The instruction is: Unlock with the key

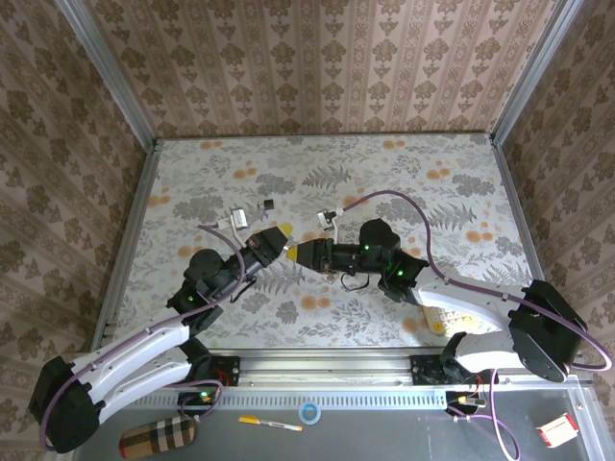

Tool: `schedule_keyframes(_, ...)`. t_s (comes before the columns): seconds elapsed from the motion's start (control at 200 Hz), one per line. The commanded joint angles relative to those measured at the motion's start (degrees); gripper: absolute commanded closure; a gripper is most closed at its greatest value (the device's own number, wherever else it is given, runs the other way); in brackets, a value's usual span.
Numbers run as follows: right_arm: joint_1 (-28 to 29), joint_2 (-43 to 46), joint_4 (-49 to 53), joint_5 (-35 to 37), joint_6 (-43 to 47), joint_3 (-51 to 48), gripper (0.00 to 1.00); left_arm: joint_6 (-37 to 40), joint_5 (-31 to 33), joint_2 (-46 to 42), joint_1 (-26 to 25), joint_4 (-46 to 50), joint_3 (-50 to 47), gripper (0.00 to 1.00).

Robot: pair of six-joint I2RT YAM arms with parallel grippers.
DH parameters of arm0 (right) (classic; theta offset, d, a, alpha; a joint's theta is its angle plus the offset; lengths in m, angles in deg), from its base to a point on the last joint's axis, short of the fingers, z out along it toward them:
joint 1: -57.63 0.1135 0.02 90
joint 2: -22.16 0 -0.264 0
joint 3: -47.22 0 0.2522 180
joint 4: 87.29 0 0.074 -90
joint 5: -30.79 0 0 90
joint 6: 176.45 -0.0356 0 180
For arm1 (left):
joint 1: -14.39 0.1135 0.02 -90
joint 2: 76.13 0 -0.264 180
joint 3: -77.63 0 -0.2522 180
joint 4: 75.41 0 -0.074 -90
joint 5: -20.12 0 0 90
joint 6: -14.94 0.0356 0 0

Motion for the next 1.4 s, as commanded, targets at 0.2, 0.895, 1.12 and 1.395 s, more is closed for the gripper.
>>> schedule_keyframes(0.2,-0.41,2.38,8.17,-1.62,7.14,3.61,1.0,-0.99,1.97,-1.0,0.38,3.32,-0.34,0.54)
schedule_keyframes(0.895,13.71,-1.43,48.38,46.49,60.1,19.31,1.0,-33.51,-8.51,-0.05,4.9,26.24,3.85,0.34)
schedule_keyframes(1.12,17.69,-3.43,46.73,54.14,66.64,18.64,1.0,-34.74,-8.54,2.15,4.8,23.63,3.96,0.45)
schedule_keyframes(1.395,21.35,-7.47,43.19,58.84,70.54,18.51,1.0,-35.4,-9.17,6.52,3.49,19.27,3.93,0.59)
